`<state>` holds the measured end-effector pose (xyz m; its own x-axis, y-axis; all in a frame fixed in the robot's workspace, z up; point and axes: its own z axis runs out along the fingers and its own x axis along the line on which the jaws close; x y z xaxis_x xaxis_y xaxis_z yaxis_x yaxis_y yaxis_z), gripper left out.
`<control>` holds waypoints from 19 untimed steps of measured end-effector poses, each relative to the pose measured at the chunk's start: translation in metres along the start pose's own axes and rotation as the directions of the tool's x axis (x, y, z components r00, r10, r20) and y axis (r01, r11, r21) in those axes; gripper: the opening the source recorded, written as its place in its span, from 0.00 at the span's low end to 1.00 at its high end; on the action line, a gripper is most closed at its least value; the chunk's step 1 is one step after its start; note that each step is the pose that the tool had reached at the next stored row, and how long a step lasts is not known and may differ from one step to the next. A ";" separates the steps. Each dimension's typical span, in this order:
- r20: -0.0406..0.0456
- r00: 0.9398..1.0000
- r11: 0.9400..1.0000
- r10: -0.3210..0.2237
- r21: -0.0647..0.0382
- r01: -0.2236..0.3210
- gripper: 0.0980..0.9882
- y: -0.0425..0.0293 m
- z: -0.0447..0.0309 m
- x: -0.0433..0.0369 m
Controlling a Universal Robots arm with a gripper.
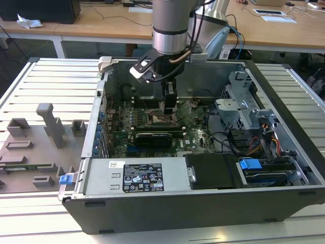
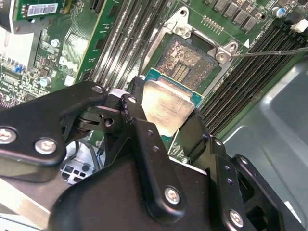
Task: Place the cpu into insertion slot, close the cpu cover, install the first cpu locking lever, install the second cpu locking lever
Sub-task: 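Place the cpu into insertion slot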
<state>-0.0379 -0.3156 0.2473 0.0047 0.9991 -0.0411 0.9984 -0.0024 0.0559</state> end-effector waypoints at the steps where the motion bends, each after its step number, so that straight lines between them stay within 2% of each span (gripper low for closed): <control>1: 0.000 1.000 1.000 0.000 0.000 0.000 0.50 -0.0020 0.0004 0.0005; 3: 0.000 1.000 1.000 0.000 0.000 0.000 0.50 -0.0084 0.0015 0.0026; 5: 0.000 1.000 1.000 0.000 0.000 0.000 0.50 -0.0103 0.0021 0.0037; 15: 0.000 1.000 1.000 0.000 0.000 0.000 0.50 -0.0113 0.0094 0.0047; 19: 0.000 1.000 1.000 0.000 0.000 0.000 0.50 -0.0124 0.0135 0.0080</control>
<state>-0.0494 -0.3081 0.2327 0.0047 0.9991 -0.0412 0.9984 -0.0024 0.0559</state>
